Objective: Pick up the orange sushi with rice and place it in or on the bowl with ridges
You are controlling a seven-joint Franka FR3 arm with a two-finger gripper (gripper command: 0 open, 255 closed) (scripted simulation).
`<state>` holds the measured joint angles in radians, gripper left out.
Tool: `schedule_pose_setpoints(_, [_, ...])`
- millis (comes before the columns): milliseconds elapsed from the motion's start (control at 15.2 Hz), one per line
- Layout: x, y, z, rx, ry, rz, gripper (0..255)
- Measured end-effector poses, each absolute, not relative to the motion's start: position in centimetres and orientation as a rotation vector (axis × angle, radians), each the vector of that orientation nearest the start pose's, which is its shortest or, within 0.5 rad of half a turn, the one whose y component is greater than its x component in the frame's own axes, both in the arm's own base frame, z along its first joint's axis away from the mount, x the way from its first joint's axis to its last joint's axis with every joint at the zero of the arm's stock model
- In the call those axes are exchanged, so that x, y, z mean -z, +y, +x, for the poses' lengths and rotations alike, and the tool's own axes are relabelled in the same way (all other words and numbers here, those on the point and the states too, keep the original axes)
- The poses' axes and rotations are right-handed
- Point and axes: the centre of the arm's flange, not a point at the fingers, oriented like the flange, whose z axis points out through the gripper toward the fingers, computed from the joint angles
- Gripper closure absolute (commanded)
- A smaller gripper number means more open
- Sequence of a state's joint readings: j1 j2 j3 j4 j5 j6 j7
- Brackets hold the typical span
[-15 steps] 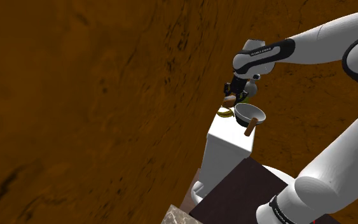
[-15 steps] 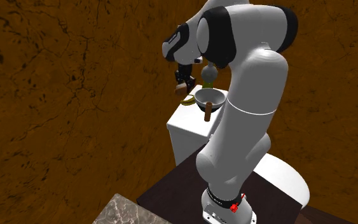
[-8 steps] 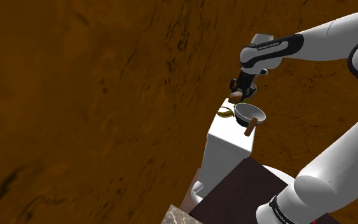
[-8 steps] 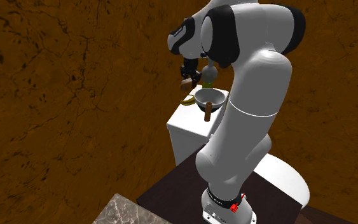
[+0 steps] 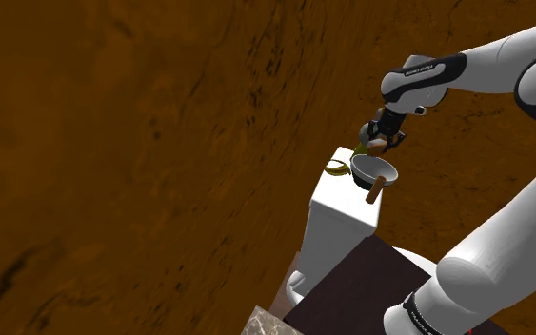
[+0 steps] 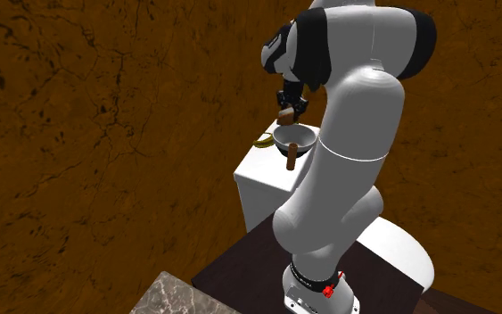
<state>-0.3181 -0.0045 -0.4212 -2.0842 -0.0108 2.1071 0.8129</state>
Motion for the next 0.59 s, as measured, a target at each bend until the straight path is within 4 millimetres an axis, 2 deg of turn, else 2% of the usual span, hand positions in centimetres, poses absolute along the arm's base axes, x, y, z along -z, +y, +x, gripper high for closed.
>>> schedule_pose_setpoints(132, [-42.9,-38.6,39.2,0.044,2.199,-2.252,255])
schedule_pose_setpoints(264, [-41.9,-39.4,39.0,0.044,2.198,-2.253,255])
schedule_pose_setpoints(594, [-39.3,-39.5,38.9,0.043,2.197,-2.254,255])
